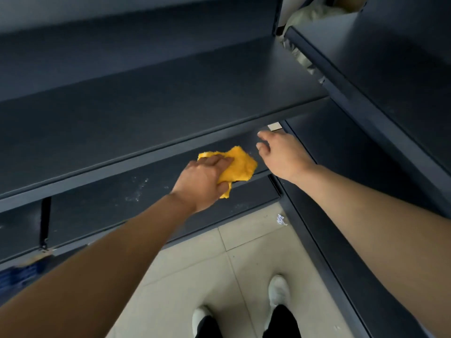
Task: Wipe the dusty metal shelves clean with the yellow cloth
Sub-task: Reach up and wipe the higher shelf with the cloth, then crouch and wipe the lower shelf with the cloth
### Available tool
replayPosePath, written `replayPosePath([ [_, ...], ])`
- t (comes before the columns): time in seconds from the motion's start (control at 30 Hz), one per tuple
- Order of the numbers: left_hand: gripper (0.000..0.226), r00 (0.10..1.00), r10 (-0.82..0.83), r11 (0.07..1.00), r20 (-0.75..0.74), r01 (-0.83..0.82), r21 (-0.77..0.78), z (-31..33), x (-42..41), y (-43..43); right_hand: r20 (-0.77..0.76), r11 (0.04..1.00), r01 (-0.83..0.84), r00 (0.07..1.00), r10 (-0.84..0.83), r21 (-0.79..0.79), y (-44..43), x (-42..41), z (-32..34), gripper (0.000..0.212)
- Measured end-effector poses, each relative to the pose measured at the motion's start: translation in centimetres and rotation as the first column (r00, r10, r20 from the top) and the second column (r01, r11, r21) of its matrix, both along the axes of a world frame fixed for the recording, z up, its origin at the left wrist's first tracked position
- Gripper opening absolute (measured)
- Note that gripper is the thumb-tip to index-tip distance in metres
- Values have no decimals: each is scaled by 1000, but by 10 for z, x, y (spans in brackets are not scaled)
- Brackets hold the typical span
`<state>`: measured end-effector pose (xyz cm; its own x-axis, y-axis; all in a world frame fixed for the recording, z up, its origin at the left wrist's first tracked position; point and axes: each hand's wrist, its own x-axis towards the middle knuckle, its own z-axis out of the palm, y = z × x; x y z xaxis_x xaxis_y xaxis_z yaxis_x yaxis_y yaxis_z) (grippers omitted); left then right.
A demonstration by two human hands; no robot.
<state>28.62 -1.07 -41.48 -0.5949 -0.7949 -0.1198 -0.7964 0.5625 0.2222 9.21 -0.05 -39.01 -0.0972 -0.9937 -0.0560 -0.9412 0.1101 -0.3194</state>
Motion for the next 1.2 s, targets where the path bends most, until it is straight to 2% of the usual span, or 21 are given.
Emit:
replayPosePath([
  [0.17, 59, 996, 94, 993, 4, -94, 75, -59, -5, -15, -12, 999, 18, 1000, -18, 50, 3, -11, -47, 41],
  [0.3, 60, 994, 91, 992, 59, -96, 83, -109, -14, -38, -29, 997, -9, 1000, 11, 77, -5, -19, -94, 41],
  [0.4, 60, 994, 81, 995, 75, -85, 50, -144, -22, -53, -36, 996, -27, 999, 30, 89, -12, -22, -129, 41],
  [0.53, 58, 998, 65, 998, 1, -65, -14, -182, -40, -68, -28, 995, -75, 997, 77, 63, -28, -26, -172, 45],
  [0.77, 64, 1000, -20, 982, 5, 20, -188, -236, -69, -109, 54, 974, -220, 975, 217, 62, -71, -42, -234, 81],
  [0.9, 61, 998, -67, 956, 14, 68, -285, -259, -81, -123, 142, 965, -244, 963, 229, 99, -86, -47, -258, 100],
  [1.0, 58, 997, -59, 963, -52, 43, -267, -273, -83, -134, 182, 969, -225, 962, 204, 98, -96, -48, -275, 101],
  [1.1, 57, 969, -35, 994, -245, 9, -106, -281, -76, -139, 156, 972, -225, 965, 213, 67, -107, -47, -292, 93],
  [1.2, 53, 916, 21, 997, -401, -52, -65, -281, -61, -135, 136, 968, -249, 961, 242, 30, -117, -37, -301, 93],
])
